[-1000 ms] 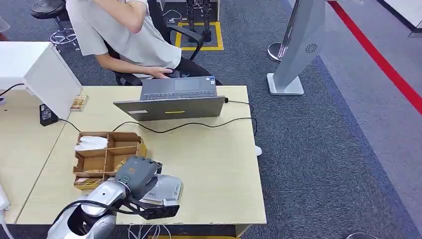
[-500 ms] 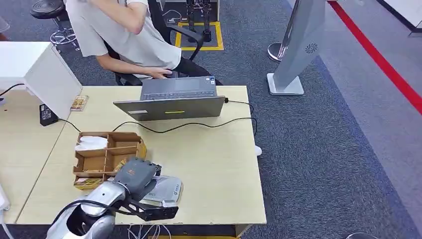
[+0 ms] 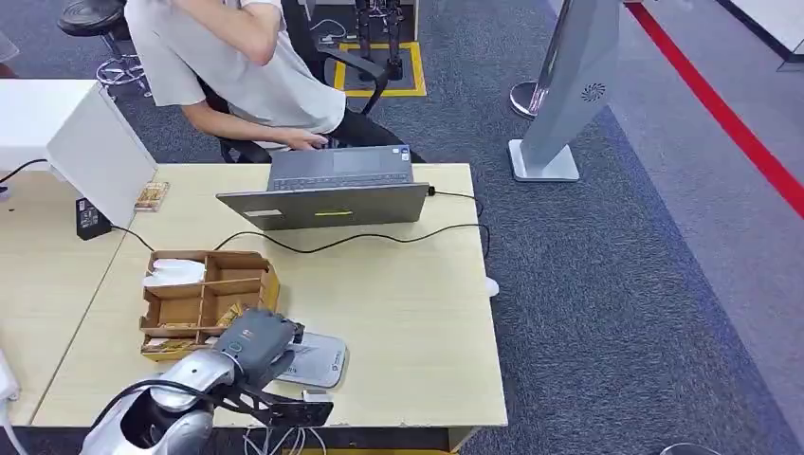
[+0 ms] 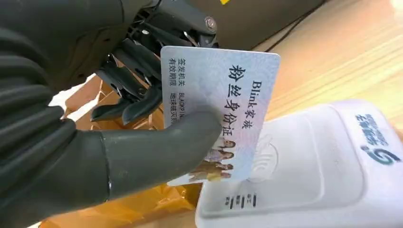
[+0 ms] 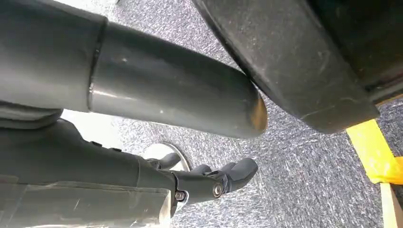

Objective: Pass the card to the sensor for recognition and then transmit it.

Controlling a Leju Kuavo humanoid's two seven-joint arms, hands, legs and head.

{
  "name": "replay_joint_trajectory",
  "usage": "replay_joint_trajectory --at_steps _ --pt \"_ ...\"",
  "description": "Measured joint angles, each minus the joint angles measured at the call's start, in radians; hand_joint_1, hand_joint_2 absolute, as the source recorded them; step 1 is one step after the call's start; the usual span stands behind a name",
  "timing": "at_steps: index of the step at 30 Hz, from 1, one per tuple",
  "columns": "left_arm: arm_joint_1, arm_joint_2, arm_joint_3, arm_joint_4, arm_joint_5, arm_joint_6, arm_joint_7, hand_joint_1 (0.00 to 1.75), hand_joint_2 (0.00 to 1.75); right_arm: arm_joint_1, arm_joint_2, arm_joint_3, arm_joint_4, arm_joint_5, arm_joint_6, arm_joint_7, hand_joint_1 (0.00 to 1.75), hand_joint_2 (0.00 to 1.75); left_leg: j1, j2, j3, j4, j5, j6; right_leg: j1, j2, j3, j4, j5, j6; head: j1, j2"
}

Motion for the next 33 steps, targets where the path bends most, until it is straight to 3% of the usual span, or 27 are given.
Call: replay_joint_trajectory --at_steps 4,6,8,11,13,15,19,29,33 --pt "-0.006 0.019 -0.011 0.000 0.014 -0.001 -0.009 1.75 1.75 0.000 0.000 0.000 0.000 0.000 0.000 0.000 0.00 0.00 0.000 0.000 0.000 0.000 0.000 0.000 0.000 0.000 0.000 0.000 0.000 0.000 0.000 0.000" --pt "-0.006 0.022 -0.013 0.000 0.006 0.042 -0.011 1.75 1.75 0.000 0.000 0.000 0.000 -0.001 0.000 0.000 0.00 0.00 0.000 0.000 0.001 0.000 0.000 0.000 0.000 0.000 0.000 0.000 0.000 0.000 0.000 0.000" --pt "0.007 0.009 -0.013 -0.004 -0.049 0.165 -0.011 1.75 1.75 0.001 0.000 0.000 0.000 -0.004 -0.001 -0.003 0.00 0.00 0.000 0.000 0.000 0.000 0.000 0.000 0.000 0.000 0.000 0.000 0.000 0.000 -0.001 0.000" --pt "0.054 -0.058 0.021 -0.064 -0.233 0.490 -0.004 1.75 1.75 0.002 0.000 -0.001 0.000 -0.006 -0.006 -0.010 0.00 0.00 0.000 -0.002 -0.001 0.000 0.000 0.000 0.000 -0.002 0.000 0.000 0.000 0.000 -0.001 0.000" --pt "0.076 -0.097 0.048 -0.129 -0.318 0.616 -0.008 1.75 1.75 0.002 0.000 -0.001 0.000 -0.003 -0.013 -0.018 0.00 0.00 0.000 -0.001 -0.002 0.000 0.000 0.000 0.000 -0.002 0.000 0.000 0.000 0.000 0.001 0.000" --pt "0.095 -0.120 0.077 -0.190 -0.356 0.697 -0.028 1.75 1.75 0.003 0.000 -0.001 0.000 -0.001 -0.016 -0.021 0.00 0.00 -0.002 0.000 -0.001 0.000 0.000 0.001 -0.001 -0.001 -0.001 0.000 0.000 0.000 0.001 0.000" --pt "0.132 -0.150 0.140 -0.250 -0.381 0.783 -0.075 1.75 1.75 0.005 0.000 -0.001 0.000 0.000 -0.016 -0.021 0.00 0.00 -0.003 -0.001 -0.001 0.000 0.000 0.000 -0.001 -0.002 -0.001 0.000 0.000 0.000 0.001 0.000" --pt "0.158 -0.183 0.206 -0.279 -0.394 0.873 -0.110 1.75 1.75 0.005 0.001 -0.001 0.000 0.007 -0.016 -0.021 0.00 0.00 -0.003 -0.001 -0.001 0.000 0.001 0.000 0.000 -0.002 -0.001 0.001 0.000 0.000 0.000 0.000" --pt "0.123 -0.195 0.259 -0.260 -0.436 0.886 -0.066 1.75 1.75 0.004 0.001 -0.001 0.000 0.033 -0.014 -0.021 0.00 0.00 -0.003 -0.001 -0.001 0.000 0.001 0.000 -0.001 -0.002 -0.001 0.001 0.000 0.000 0.000 0.000"
